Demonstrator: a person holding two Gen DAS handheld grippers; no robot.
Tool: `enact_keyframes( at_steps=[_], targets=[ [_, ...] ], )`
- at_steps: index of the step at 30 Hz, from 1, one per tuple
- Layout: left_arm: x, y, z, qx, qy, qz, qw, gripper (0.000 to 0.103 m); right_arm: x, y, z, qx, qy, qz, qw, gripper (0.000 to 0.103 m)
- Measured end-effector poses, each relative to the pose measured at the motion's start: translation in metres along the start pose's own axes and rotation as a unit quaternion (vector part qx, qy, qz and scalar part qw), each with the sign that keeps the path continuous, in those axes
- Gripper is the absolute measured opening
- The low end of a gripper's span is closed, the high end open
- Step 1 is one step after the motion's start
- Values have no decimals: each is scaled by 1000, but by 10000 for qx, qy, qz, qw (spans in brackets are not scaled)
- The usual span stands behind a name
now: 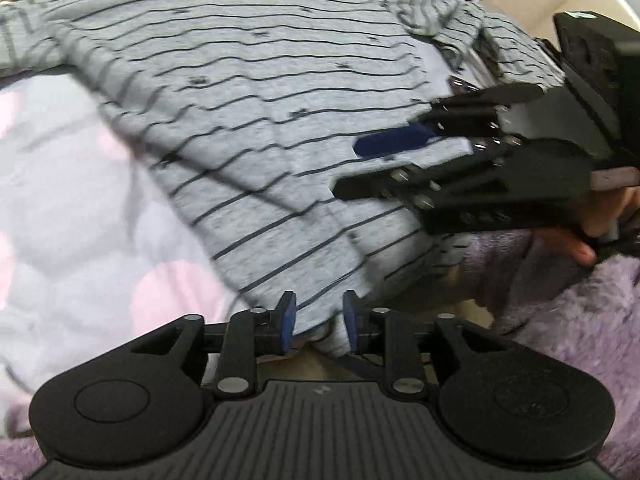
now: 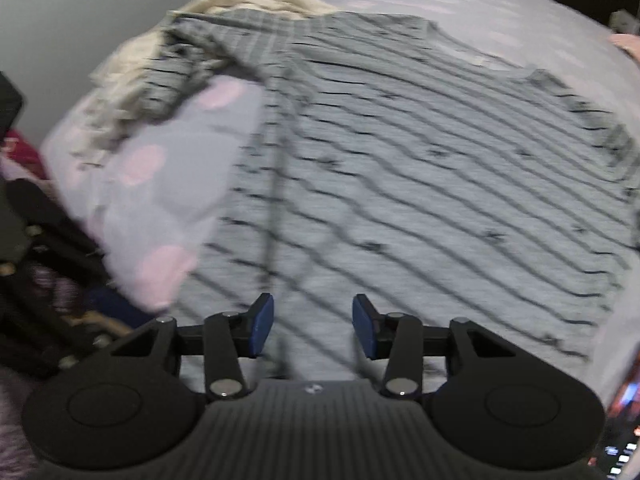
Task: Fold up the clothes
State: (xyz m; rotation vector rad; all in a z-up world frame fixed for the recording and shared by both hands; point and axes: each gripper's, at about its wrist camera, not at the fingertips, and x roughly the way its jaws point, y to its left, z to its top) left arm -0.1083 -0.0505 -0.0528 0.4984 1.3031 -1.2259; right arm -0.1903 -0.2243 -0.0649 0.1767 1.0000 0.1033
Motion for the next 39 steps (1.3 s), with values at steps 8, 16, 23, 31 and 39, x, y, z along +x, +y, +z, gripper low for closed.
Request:
enact_keyframes(
  at_steps=[8,16,23,31,39],
  targets=[
    [-7,11,-18,-177,-119,273,9994,29,26,24,5,-148,393,84,9991,22],
    [-11,14,-18,-265,-350,313,9985,30,12,-15,15,900,99,-202,9957,3],
    [-6,7,-11,-36,-591,225,9980,30,23,-55,10,1579,236,-820,9838,3],
    [14,-7,7,114,-645,205,9976,42,16,-66,7,1511,81,-1797,9720,0],
    [38,20,30,-811,-487,-21,9955,42,7,-76,-4,1947,20,-1318,9720,3]
  ],
)
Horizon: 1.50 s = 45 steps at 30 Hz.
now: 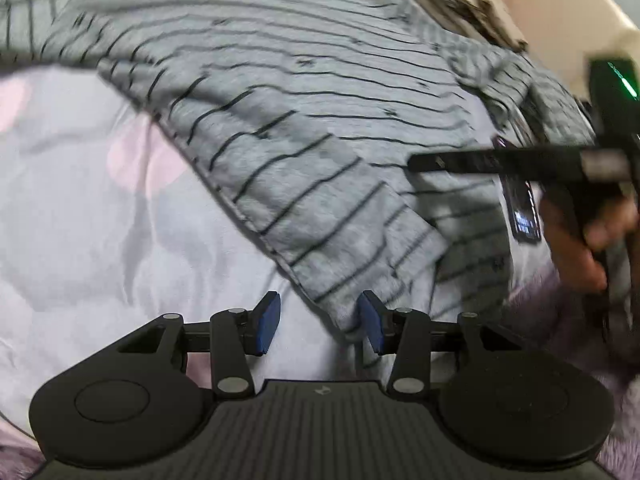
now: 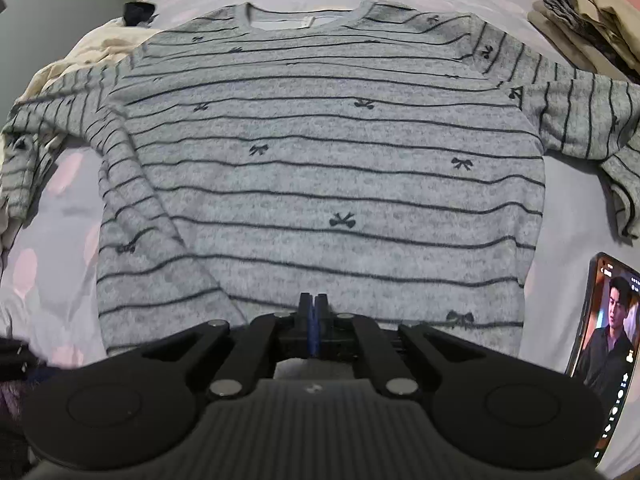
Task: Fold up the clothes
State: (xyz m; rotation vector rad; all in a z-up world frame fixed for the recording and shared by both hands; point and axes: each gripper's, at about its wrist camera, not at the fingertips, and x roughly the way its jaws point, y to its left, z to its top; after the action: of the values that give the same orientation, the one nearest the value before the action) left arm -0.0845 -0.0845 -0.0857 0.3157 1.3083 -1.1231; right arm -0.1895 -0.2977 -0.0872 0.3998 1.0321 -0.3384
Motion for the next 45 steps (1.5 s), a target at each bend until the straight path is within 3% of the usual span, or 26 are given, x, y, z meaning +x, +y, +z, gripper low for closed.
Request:
enact_keyframes(
  at_steps=[4,6,9,12,16,21,25,28,35,41,45],
  targets=[
    [12,3,5,-160,-34,-40,9999,40,1,8,-6,-198,35,125,9997,5],
    [15,1,7,-128,-56,-66,9999,24,1,10,-7,-267,33,128,9996,5],
    [10,-2,8,-124,-72,-23,9999,8,1,10,-7,-340,20,115,9994,5],
    [-9,-2,6,-195,-151,2,9997,4,1,8,-9,-349,48,96,9993,5],
    [-50,-2,-2,-193,-324,125,9992,3,0,9,-12,-368,113,76,9992,14],
    [-101,5,-11,-214,-362,589,9974,2,-3,21,-12,-514,179,140,9984,15],
    [-140,19,-22,-188,-296,1241,9916,2,-11,36,-11,-678,162,349,9970,29],
    [-154,39,-32,-320,-67,1805,9830,2,-16,48,-10,-816,169,463,9954,32],
    [-125,92,-51,-568,637,2385,9674,2,-16,78,-8,-1202,333,483,9910,36],
    [-85,137,-56,-1095,1113,2167,9637,6,-8,92,-3,-1410,449,453,9880,40],
    [-91,128,-51,-1003,947,2035,9693,21,0,93,-5,-1446,579,414,9869,41]
  ],
)
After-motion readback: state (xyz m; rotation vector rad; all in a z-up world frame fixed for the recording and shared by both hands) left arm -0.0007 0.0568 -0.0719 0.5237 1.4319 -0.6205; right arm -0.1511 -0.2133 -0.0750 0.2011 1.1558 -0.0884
